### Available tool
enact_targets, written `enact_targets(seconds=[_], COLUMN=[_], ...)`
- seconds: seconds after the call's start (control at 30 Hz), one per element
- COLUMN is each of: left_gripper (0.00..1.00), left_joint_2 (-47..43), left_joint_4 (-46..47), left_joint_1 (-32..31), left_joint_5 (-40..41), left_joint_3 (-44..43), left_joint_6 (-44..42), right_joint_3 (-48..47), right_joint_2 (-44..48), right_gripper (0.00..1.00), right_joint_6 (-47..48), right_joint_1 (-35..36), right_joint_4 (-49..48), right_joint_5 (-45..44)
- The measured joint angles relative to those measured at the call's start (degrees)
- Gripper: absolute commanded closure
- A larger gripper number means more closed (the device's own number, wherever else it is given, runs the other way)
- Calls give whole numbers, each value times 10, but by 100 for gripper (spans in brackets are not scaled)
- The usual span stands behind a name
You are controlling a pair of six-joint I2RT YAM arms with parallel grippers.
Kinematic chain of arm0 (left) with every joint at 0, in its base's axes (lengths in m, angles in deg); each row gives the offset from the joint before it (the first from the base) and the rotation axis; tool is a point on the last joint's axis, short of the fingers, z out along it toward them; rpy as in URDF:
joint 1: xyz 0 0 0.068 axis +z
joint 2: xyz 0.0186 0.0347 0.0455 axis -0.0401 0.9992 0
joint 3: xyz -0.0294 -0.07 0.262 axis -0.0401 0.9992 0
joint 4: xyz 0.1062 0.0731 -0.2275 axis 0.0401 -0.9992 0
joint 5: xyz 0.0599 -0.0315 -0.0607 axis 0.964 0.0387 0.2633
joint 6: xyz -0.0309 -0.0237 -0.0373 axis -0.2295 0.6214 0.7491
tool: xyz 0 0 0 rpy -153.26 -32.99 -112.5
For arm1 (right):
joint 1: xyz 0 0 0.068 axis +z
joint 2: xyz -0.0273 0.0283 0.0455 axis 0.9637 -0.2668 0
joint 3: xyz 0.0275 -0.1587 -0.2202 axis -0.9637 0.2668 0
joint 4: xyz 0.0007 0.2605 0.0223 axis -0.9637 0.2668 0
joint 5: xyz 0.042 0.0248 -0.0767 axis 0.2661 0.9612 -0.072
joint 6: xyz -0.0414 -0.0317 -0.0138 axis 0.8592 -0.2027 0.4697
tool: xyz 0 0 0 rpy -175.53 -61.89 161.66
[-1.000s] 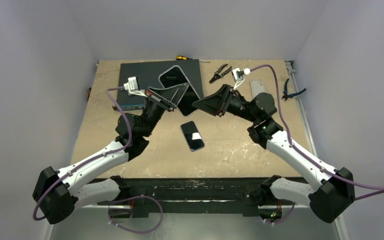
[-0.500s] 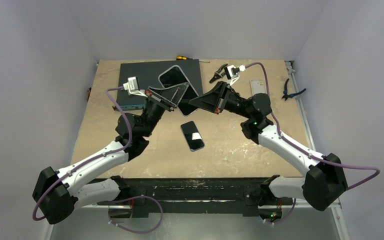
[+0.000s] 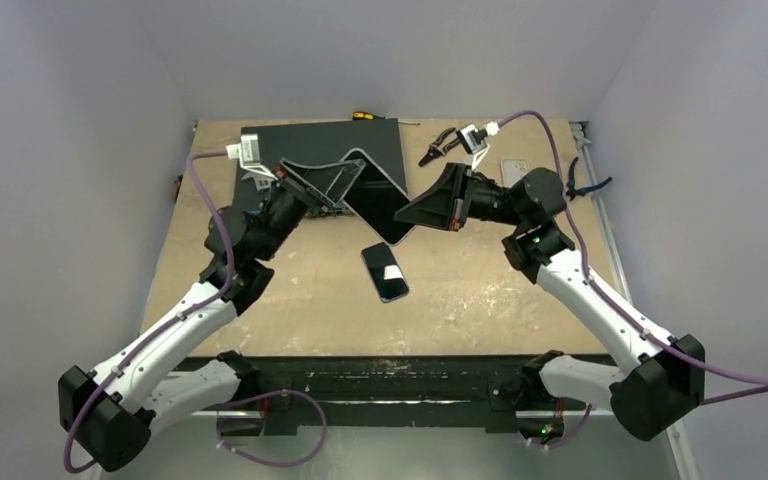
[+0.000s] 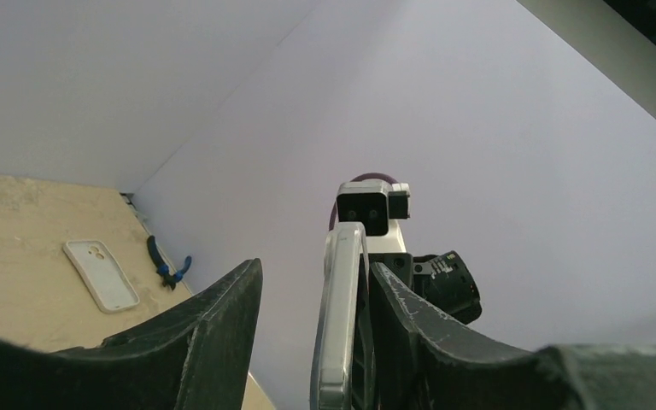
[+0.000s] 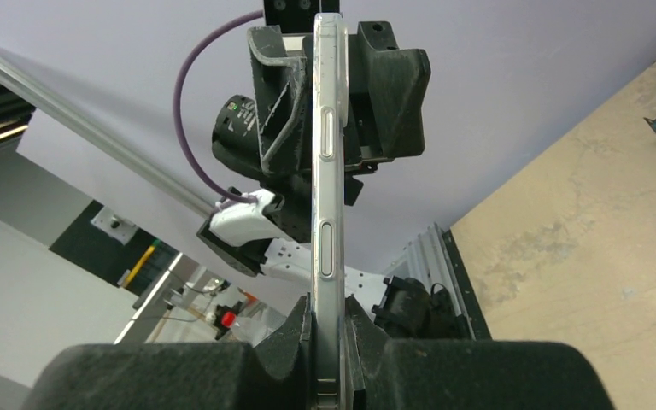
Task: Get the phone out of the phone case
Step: Remove the phone case from the phone.
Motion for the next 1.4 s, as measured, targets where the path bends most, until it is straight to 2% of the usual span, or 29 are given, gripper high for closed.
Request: enact_targets(seconds=[0.27,0.47,0.57,0.77,1.0,1.17,1.2,1.33,1.4], left_gripper=[54,64,66,63,80,76,78,100,100], left_joint_2=[35,67,72,76,86,97,98,98,98], left_joint_4=[30,78,97,120,141,164,167,171,171], left_joint_1=[25,27,30,30,32,33,33,33,35], left_joint_5=[-143,-218,-235,-252,-257,-259,-261,-262,-260], left_joint_3=[-10,-10,-10,-9,-5,-1,0,1,3], left_joint_6=[41,83,96,107,122,140,143,144,145], right_joint_3=[-21,-22,-25,-30,-31,-31,-31,-35,-37], right_joint_2=[9,9,9,9,9,9,9,9,9], right_gripper=[100,100,100,100,100,100,100,100,100], right_joint_6=[59,74,79,80,80,80,80,82,89], right_joint_1=[-7,-15,-16,-16,-16,-18,-18,-18,-18], right_joint_4=[81,101,100,94,88,88,88,89,90], right_joint_5=[22,28,30,35,38,40,41,43,43])
